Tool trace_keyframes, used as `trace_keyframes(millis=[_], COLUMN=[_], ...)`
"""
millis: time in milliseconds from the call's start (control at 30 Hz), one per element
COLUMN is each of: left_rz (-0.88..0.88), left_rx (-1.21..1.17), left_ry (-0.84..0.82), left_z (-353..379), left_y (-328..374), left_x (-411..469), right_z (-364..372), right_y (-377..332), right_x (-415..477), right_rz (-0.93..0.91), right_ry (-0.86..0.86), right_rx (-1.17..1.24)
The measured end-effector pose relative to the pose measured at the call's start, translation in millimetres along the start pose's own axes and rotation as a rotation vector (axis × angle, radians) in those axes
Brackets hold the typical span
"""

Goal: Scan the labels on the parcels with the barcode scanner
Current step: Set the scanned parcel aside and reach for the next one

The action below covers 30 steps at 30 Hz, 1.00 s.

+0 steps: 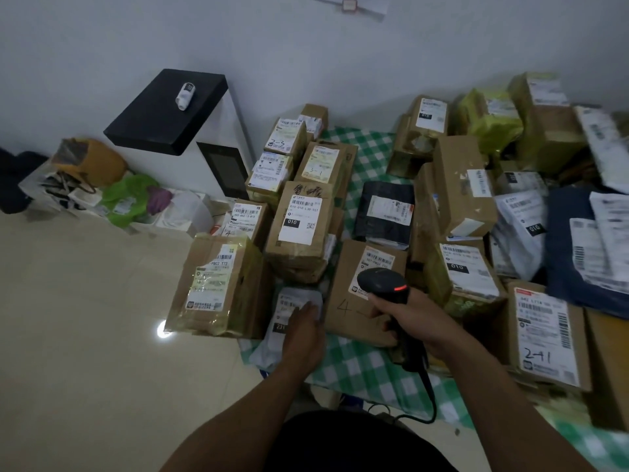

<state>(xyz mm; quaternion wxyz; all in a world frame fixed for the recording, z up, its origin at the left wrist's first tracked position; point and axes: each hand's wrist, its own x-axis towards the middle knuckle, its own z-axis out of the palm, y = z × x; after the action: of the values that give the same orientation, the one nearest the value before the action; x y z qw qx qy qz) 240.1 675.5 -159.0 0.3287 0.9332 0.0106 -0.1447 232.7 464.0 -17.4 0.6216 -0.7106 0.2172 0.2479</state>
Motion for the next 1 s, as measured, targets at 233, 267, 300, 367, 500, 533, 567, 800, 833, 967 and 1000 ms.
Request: trace_keyframes(millis=[233,267,300,367,500,533,567,800,833,967,1000], left_rz=[-0.031,-0.03,-0.042,-0.074,-0.145,-0.148,-0.15,-0.291,-0.28,-0.238,-0.222], left_rx=[-0.201,-0.15,-0.086,-0.019,-0.279,-0.34,-0.403,-0.596,-0.581,-0.554,-0.551], left_ry=[-0.135,-0.135,-0.12,-0.09,-0.056,-0.059,-0.058,-0.069,-0.087,-0.206,-0.224], left_z=[8,11,13,21,14,11,8,-10,-14,-21,-24], left_y=[44,47,49,46,53,56,57,53,53,57,59], left_x=[26,30,32,37,28,23,19,15,16,21,21], right_z=[-14,-16,-17,-20,-23,-22,-22,-24,-25,-26,-27], right_y=[11,12,14,17,21,21,21,21,21,17,15], right_x=[-9,-9,-10,-10,-10,-10,-10,-9,-9,-7,-7], right_rz=[-0.013,-0.016,-0.014,0.002,0.021,0.018,0.014,-0.015,-0.016,-0.027,-0.035], right_ry=[0.081,0.102,0.121,0.137,0.154,0.153,0.154,0.178,0.177,0.183,0.184], right_rx=[0.031,0.042,0.052,0.056,0.092,0.104,0.116,0.12,0.119,0.118,0.125])
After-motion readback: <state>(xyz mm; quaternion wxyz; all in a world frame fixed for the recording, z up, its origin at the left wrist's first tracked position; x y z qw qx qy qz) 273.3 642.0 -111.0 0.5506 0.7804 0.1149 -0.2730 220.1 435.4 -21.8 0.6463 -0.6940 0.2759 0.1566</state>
